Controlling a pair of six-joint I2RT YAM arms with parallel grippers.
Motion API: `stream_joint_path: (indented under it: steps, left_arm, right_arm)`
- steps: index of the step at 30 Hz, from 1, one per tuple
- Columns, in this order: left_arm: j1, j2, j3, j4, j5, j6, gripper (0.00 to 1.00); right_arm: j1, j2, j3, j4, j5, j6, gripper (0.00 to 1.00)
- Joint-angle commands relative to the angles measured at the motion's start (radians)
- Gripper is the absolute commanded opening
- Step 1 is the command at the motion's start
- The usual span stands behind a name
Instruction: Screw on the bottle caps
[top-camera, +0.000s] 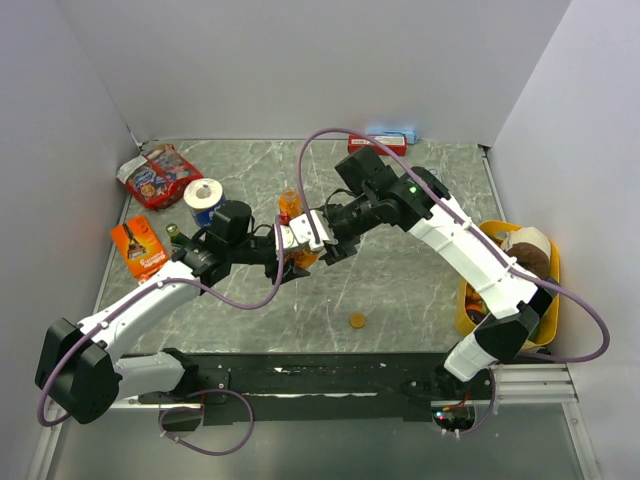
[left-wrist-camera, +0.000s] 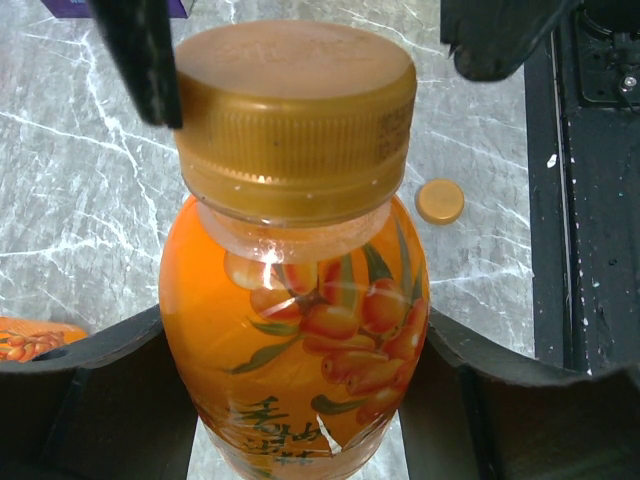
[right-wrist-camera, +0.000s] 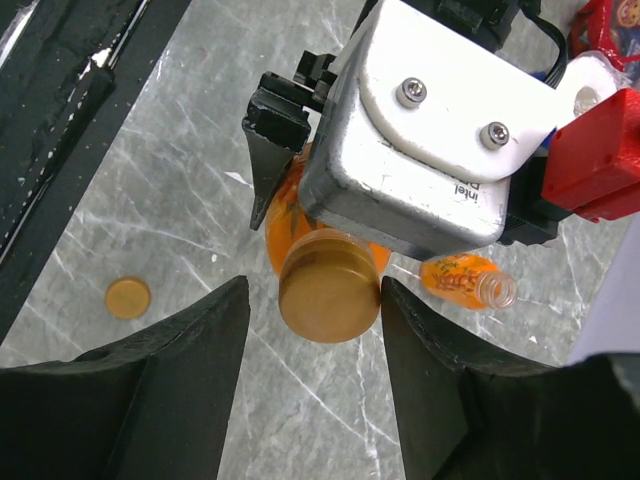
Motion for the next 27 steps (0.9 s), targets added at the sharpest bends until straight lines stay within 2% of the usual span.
stream_joint_path:
  steps: [1, 4, 10, 13, 15, 16, 17, 19, 20, 21, 23, 24, 27]
  left_arm:
    - [0.000, -0.020, 0.048, 0.029, 0.039, 0.023, 0.01]
    - [-0.005, -0.018, 0.051, 0.025, 0.040, 0.023, 0.01]
    - [-0.008, -0.023, 0.042, 0.035, 0.031, 0.019, 0.01]
    - [-0.008, -0.026, 0.034, 0.052, 0.013, 0.004, 0.01]
    - [-0.009, -0.031, 0.022, 0.097, -0.022, -0.039, 0.01]
    - [-0.009, -0.034, -0.001, 0.132, -0.094, -0.068, 0.01]
    - [-0.012, -0.038, -0.015, 0.223, -0.159, -0.102, 0.01]
    - [-0.019, -0.045, -0.058, 0.337, -0.281, -0.266, 0.01]
    - [-0.020, -0.037, -0.058, 0.388, -0.408, -0.318, 0.01]
    - [-0.022, -0.029, -0.052, 0.397, -0.446, -0.405, 0.02]
    - [-0.023, 0.001, -0.023, 0.394, -0.504, -0.461, 0.01]
    - [-0.023, 0.006, -0.014, 0.399, -0.506, -0.505, 0.01]
    - [-0.023, 0.009, -0.023, 0.420, -0.507, -0.526, 0.03]
  right_arm:
    - [0.009, 0.008, 0.006, 0.041, 0.000, 0.028, 0.62]
    - [0.010, -0.003, -0.023, 0.082, 0.018, 0.035, 0.64]
    - [0.012, 0.011, -0.017, 0.073, 0.024, 0.044, 0.56]
    - [0.010, 0.020, -0.017, 0.064, 0.026, 0.054, 0.44]
    - [0.010, 0.035, 0.013, 0.055, 0.029, 0.106, 0.32]
    - [0.009, 0.063, 0.033, 0.058, 0.032, 0.147, 0.26]
    - [-0.001, 0.083, 0.061, 0.055, 0.034, 0.260, 0.12]
    - [-0.016, 0.167, 0.174, 0.067, 0.052, 0.448, 0.00]
    - [-0.049, 0.199, 0.222, 0.032, 0.026, 0.647, 0.00]
    - [-0.065, 0.257, 0.306, 0.014, -0.004, 0.741, 0.00]
    - [-0.073, 0.240, 0.269, 0.054, -0.037, 0.912, 0.00]
    - [-0.062, 0.204, 0.200, 0.084, -0.031, 0.919, 0.00]
    - [-0.059, 0.201, 0.179, 0.055, -0.020, 0.910, 0.00]
